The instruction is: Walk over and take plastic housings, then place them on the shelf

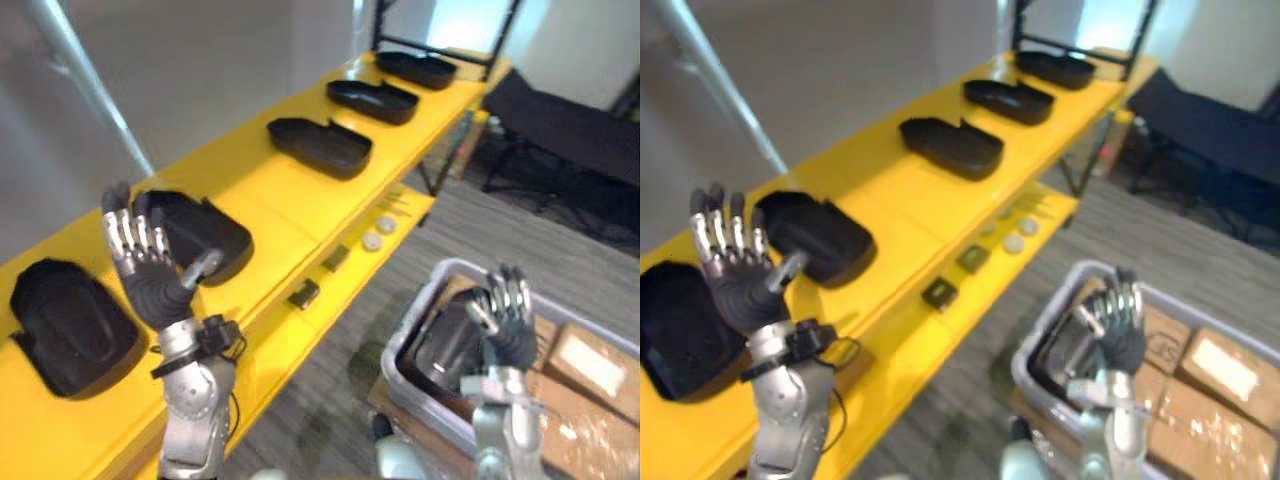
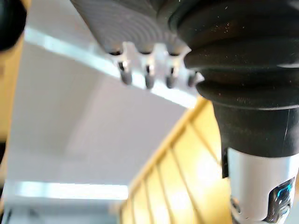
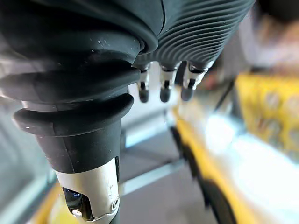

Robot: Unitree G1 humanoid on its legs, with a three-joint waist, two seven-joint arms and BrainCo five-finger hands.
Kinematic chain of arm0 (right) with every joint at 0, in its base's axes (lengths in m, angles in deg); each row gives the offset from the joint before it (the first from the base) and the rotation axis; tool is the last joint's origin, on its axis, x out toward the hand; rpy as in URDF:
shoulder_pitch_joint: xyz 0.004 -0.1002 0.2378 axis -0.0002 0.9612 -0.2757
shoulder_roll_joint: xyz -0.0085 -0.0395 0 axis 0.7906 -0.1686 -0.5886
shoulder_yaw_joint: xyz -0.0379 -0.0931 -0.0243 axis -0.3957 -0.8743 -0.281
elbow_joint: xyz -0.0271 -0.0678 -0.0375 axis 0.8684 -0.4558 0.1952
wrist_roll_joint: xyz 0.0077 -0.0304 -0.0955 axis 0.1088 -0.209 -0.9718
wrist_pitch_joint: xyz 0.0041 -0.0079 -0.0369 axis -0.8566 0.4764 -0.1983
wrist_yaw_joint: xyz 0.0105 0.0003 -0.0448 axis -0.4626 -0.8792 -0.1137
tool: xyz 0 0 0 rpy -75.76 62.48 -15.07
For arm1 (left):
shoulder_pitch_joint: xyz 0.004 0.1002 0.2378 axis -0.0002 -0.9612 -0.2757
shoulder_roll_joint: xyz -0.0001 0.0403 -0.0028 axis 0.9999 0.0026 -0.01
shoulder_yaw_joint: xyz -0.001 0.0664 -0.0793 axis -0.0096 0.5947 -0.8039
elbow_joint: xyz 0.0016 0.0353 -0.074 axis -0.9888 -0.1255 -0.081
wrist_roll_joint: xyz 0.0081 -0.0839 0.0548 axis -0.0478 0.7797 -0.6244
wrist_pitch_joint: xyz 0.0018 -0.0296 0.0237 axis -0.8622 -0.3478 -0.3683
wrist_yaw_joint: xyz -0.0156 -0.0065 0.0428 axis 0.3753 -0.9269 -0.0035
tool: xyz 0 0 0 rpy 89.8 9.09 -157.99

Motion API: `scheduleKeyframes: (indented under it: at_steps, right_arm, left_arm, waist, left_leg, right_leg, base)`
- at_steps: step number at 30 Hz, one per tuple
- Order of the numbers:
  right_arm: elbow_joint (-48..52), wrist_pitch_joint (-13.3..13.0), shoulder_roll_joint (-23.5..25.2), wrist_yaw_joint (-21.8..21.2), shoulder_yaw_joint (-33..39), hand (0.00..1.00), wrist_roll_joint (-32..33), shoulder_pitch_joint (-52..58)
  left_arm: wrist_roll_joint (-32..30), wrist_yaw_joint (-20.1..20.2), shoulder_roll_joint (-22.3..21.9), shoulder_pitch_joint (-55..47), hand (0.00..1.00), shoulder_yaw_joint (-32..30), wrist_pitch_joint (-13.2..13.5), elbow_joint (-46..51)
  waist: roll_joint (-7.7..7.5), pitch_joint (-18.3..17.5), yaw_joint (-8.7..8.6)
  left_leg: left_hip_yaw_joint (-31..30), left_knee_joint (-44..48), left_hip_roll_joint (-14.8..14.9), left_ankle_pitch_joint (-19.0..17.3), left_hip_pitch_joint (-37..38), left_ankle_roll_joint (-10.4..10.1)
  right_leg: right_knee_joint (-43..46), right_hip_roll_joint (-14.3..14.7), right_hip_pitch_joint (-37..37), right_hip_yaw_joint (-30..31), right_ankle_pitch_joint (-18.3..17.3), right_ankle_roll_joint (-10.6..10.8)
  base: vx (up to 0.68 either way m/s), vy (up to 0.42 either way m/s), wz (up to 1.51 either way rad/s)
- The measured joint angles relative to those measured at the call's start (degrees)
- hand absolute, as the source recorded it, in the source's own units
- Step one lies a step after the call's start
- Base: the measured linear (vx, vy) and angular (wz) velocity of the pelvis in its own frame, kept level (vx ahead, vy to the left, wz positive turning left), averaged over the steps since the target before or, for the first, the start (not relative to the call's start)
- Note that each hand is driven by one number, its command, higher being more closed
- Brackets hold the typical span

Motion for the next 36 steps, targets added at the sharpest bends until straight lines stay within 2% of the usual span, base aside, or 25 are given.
scheduleKeyframes:
  at_steps: [1,2,5,6,7,8,9,10,11,12,13,14,15,16,18,20,21,22,24,27,30,32,34,35,36]
  right_arm:
    - [0.2,-0.1,0.2,-1.0,-0.9,0.00,-0.1,0.8]
    - [0.8,-0.8,0.2,-1.6,-1.3,0.00,-0.7,1.1]
    - [1.9,-2.9,0.2,-1.7,-2.4,0.00,-2.8,0.7]
    - [1.8,-3.5,0.2,-1.2,-3.0,0.00,-4.0,0.1]
    - [1.6,-3.7,0.0,-0.1,-3.9,0.00,-4.2,-1.1]
    - [1.5,-3.7,0.0,0.7,-4.2,0.00,-4.3,-1.4]
    - [0.5,-3.8,-0.6,2.5,-4.9,0.00,-4.8,-3.2]
    - [-2.0,-4.0,-1.3,3.8,-4.9,0.00,-5.7,-5.4]
    - [-3.4,-4.1,-1.3,4.6,-4.7,0.00,-5.8,-6.8]
    - [-5.2,-4.6,-0.7,5.4,-4.8,0.00,-5.9,-8.1]
    - [-7.1,-4.7,-0.6,5.9,-4.9,0.00,-5.9,-7.7]
    - [-8.2,-4.6,-0.5,5.8,-5.2,0.00,-6.1,-7.4]
    - [-9.1,-4.3,-0.7,5.8,-5.7,0.00,-6.2,-7.0]
    - [-9.1,-4.3,-0.7,5.7,-5.8,0.00,-6.2,-6.8]
    - [-9.5,-4.2,-0.8,4.3,-6.2,0.00,-6.2,-6.2]
    - [-9.7,-3.4,-0.9,2.6,-5.8,0.00,-5.7,-5.1]
    - [-10.8,-2.6,-1.0,2.6,-4.6,0.00,-5.7,-4.8]
    - [-11.6,-2.4,-1.1,2.6,-4.1,0.00,-5.7,-4.9]
    - [-14.5,-1.8,-2.0,2.6,-3.0,0.00,-5.1,-5.8]
    - [-14.6,-0.6,-2.2,3.2,-1.9,0.00,-5.1,-5.8]
    - [-17.2,-0.1,-3.6,3.4,-0.4,0.00,-4.0,-7.0]
    - [-19.3,0.3,-3.9,3.9,0.4,0.00,-4.1,-8.1]
    - [-21.3,0.3,-4.3,4.6,0.9,0.00,-4.0,-8.5]
    - [-23.5,0.5,-4.4,4.8,1.0,0.00,-4.0,-9.6]
    - [-24.3,0.8,-4.5,4.8,1.0,0.00,-4.0,-10.1]
  left_arm:
    - [0.0,-0.5,-0.1,0.9,0.00,0.8,-0.6,-0.4]
    - [0.1,-0.7,0.0,2.0,0.00,1.5,-0.8,-1.8]
    - [0.3,-0.3,-0.2,2.4,0.00,1.8,-1.0,-4.8]
    - [0.6,0.3,-0.3,2.2,0.00,1.7,-1.2,-5.7]
    - [0.6,0.8,-0.2,1.4,0.00,1.4,-1.2,-6.3]
    - [0.6,1.1,-0.1,1.3,0.00,1.1,-1.2,-6.9]
    - [0.7,1.5,-0.7,1.2,0.00,0.3,-1.4,-9.1]
    - [0.5,2.6,-0.5,1.4,0.00,0.3,-1.5,-10.9]
    - [0.5,3.1,-0.4,1.4,0.00,0.0,-1.5,-11.3]
    - [0.5,3.8,-0.2,1.7,0.00,-0.5,-1.5,-12.2]
    - [0.6,4.3,-0.2,1.4,0.00,-0.5,-1.5,-12.6]
    - [0.6,4.4,-0.2,1.2,0.00,-0.6,-1.5,-12.7]
    - [0.6,4.6,-0.1,1.2,0.00,-0.9,-1.7,-12.9]
    - [0.7,4.7,-0.6,1.2,0.00,-1.1,-1.9,-12.9]
    - [0.8,5.1,-0.7,0.2,0.00,-1.3,-2.0,-13.0]
    - [4.1,5.7,-0.8,-1.5,0.00,-1.6,-2.3,-13.0]
    - [5.3,5.8,-1.0,-1.6,0.00,-1.5,-3.2,-13.3]
    - [6.1,5.9,-1.1,-1.6,0.00,-1.4,-3.6,-13.7]
    - [8.4,6.2,-1.6,-2.9,0.00,-1.3,-6.1,-16.1]
    - [8.3,8.2,-2.5,-6.3,0.00,-0.3,-9.2,-18.0]
    - [6.2,10.3,-2.5,-8.1,0.00,2.2,-12.2,-23.7]
    - [4.1,10.4,-2.4,-7.9,0.00,1.9,-15.0,-29.9]
    - [2.0,11.0,-2.0,-7.4,0.00,1.8,-18.3,-36.7]
    - [-0.1,11.9,-0.9,-6.5,0.00,1.5,-21.6,-42.7]
    - [-0.4,12.3,-0.3,-6.5,0.00,1.4,-22.6,-44.9]
  waist:
    - [-0.12,0.4,-1.06]
    - [-0.47,0.3,-1.20]
    - [-0.05,0.1,-1.02]
    - [-0.15,0.0,-0.61]
    - [-0.92,-0.5,-0.35]
    - [-1.48,-0.7,-0.48]
    - [-0.48,-0.9,-0.03]
    - [0.04,-1.2,0.47]
    - [1.58,-1.8,1.55]
    - [1.07,-1.7,0.47]
    - [0.40,-1.9,0.47]
    - [-0.22,-2.3,0.60]
    - [-0.54,-2.7,0.95]
    - [-0.08,-2.7,1.16]
    - [0.38,-3.0,1.14]
    - [-0.03,-2.6,0.98]
    - [-0.38,-2.4,0.55]
    - [-0.38,-2.4,0.62]
    - [0.41,-1.2,0.74]
    - [0.64,-0.8,0.67]
    - [0.45,-0.7,0.82]
    - [0.52,-0.7,0.78]
    - [0.50,-0.6,0.83]
    - [0.53,-0.6,0.98]
    - [0.53,-0.6,1.08]
  left_leg:
    - [2.8,-0.1,0.4,0.2,0.2,0.4]
    - [5.5,-0.1,0.6,0.6,0.2,0.8]
    - [9.2,-1.0,1.6,2.0,-0.3,0.9]
    - [10.9,-2.0,2.0,3.1,-0.5,0.5]
    - [12.7,-2.1,2.1,3.8,-1.0,-0.2]
    - [12.8,-1.9,1.5,3.9,-1.6,-0.3]
    - [12.1,-3.6,1.6,4.5,-2.2,0.2]
    - [11.3,-6.9,0.9,5.9,-2.4,0.2]
    - [12.5,-8.6,2.5,7.3,-2.2,-0.4]
    - [14.3,-9.1,2.8,8.5,-2.0,-1.0]
    - [15.4,-9.0,2.6,8.9,-1.2,-1.4]
    - [16.0,-8.6,2.6,8.9,-1.1,-1.5]
    - [16.5,-8.5,3.3,9.4,-1.5,-2.2]
    - [17.2,-9.1,3.9,9.8,-1.4,-2.9]
    - [20.2,-10.5,6.0,11.2,-1.2,-5.2]
    - [22.3,-9.1,9.1,11.5,-1.2,-5.6]
    - [21.7,-6.5,10.3,11.4,-2.8,-5.4]
    - [21.3,-5.7,10.6,11.4,-3.6,-5.3]
    - [20.7,-5.6,10.6,11.4,-3.7,-5.2]
    - [20.7,-7.2,9.6,12.1,-3.5,-3.9]
    - [19.7,-8.6,8.1,12.2,-3.4,-3.8]
    - [18.2,-9.5,7.0,12.4,-3.4,-3.7]
    - [16.6,-10.3,5.9,12.9,-3.3,-3.7]
    - [14.2,-10.3,5.4,12.9,-3.2,-3.7]
    - [14.0,-10.3,5.3,12.9,-3.1,-3.7]
  right_leg:
    - [1.3,-0.2,-0.7,-4.7,-0.5,-2.6]
    - [5.6,-1.0,-1.7,-8.9,-3.7,-3.6]
    - [14.2,-3.9,-1.9,-15.5,-10.8,-5.3]
    - [18.4,-6.0,-1.8,-18.6,-13.5,-5.8]
    - [19.5,-7.8,-1.9,-21.7,-14.2,-5.1]
    - [18.6,-7.2,-2.5,-23.3,-13.1,-3.6]
    - [15.8,-5.5,-3.2,-24.1,-10.5,-4.1]
    - [8.6,-2.4,-2.9,-22.0,-6.0,-1.9]
    - [6.9,-1.7,-2.7,-21.3,-6.2,-2.7]
    - [15.0,-4.4,-3.0,-23.4,-13.5,-7.5]
    - [19.4,-8.3,-1.4,-25.4,-16.3,-6.6]
    - [18.7,-9.8,-0.2,-26.0,-16.5,-4.8]
    - [15.5,-8.5,0.8,-26.8,-16.1,-2.4]
    - [13.8,-7.6,1.1,-27.2,-15.6,-1.7]
    - [8.2,-3.9,1.4,-27.3,-13.7,-1.7]
    - [-0.2,0.2,4.6,-27.7,-10.5,-3.0]
    - [-2.2,1.1,4.7,-28.1,-9.4,-3.6]
    - [-2.7,1.3,4.5,-28.0,-8.9,-3.8]
    - [-5.1,1.9,4.5,-27.3,-8.5,-3.8]
    - [-5.8,1.5,4.2,-27.6,-8.5,-3.8]
    - [-5.9,0.8,3.5,-27.7,-8.4,-3.9]
    - [-5.9,-0.2,3.3,-29.2,-8.1,-4.3]
    - [-6.1,-1.2,3.4,-29.7,-6.9,-3.7]
    - [-7.9,-1.3,4.4,-29.5,-5.8,-3.4]
    - [-8.8,-1.3,4.8,-29.3,-5.3,-3.2]
  base:
    - [-0.32,0.075,-1.24]
    - [-0.30,0.065,-1.17]
    - [-0.14,0.011,-0.78]
    - [-0.03,-0.064,-0.77]
    - [-0.02,-0.087,-0.82]
    - [-0.05,-0.116,-0.98]
    - [-0.14,-0.093,-1.20]
    - [-0.17,-0.056,-1.42]
    - [-0.12,-0.126,-1.19]
    - [-0.03,-0.138,-0.82]
    - [0.01,-0.226,-0.56]
    - [-0.01,-0.235,-0.59]
    - [-0.04,-0.243,-0.52]
    - [-0.06,-0.238,-0.66]
    - [-0.07,-0.184,-0.76]
    - [-0.14,-0.200,-0.65]
    - [-0.18,-0.173,-0.27]
    - [-0.17,-0.086,-0.12]
    - [-0.16,-0.017,-0.22]
    - [-0.09,0.025,-0.12]
    - [-0.04,0.050,-0.10]
    - [-0.01,0.095,-0.07]
    - [0.02,0.114,0.03]
    - [0.04,0.098,-0.08]
    - [0.07,0.115,-0.16]
